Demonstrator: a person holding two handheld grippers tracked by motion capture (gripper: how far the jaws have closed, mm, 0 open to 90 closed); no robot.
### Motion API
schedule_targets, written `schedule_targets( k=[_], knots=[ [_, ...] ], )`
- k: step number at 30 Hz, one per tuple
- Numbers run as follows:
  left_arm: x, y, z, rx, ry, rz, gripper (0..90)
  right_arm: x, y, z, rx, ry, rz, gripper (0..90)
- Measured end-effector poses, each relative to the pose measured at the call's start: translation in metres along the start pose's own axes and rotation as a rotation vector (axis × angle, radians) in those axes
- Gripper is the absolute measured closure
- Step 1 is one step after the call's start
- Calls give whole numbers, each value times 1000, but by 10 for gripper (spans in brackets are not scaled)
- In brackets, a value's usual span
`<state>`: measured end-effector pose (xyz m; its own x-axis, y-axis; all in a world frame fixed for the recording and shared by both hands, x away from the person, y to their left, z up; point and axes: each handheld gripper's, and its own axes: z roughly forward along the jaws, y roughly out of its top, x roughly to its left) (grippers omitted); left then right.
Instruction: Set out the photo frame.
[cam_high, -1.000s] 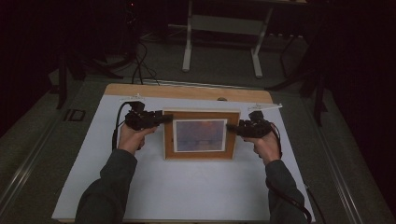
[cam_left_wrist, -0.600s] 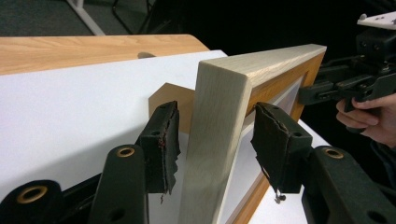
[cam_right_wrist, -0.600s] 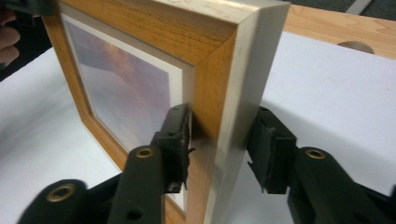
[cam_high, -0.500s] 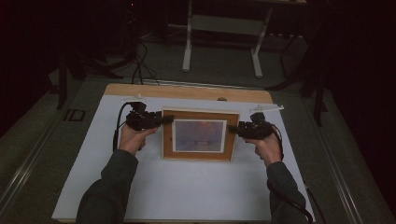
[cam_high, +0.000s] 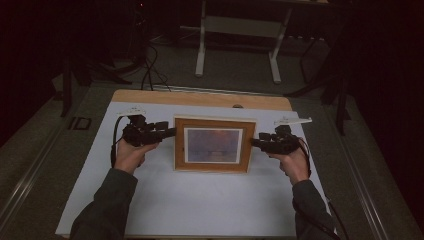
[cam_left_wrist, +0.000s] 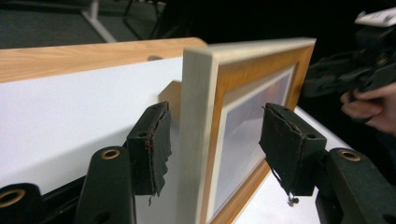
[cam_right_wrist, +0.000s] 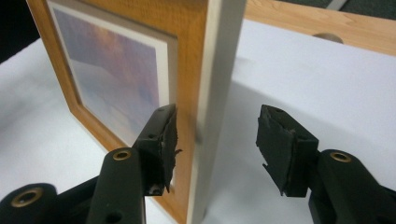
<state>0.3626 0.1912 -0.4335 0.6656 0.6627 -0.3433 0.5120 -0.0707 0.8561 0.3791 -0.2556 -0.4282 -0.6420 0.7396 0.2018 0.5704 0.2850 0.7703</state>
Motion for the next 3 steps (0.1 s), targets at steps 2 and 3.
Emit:
schedule_targets(
  k=[2,3],
  knots=[
    [-5,-7,-7,18,70,39,435,-1,-4,-4,8,-4,2,465],
    [-5,-7,-7,18,70,39,430,-1,-7,-7,8,-1,5,461]
  ],
)
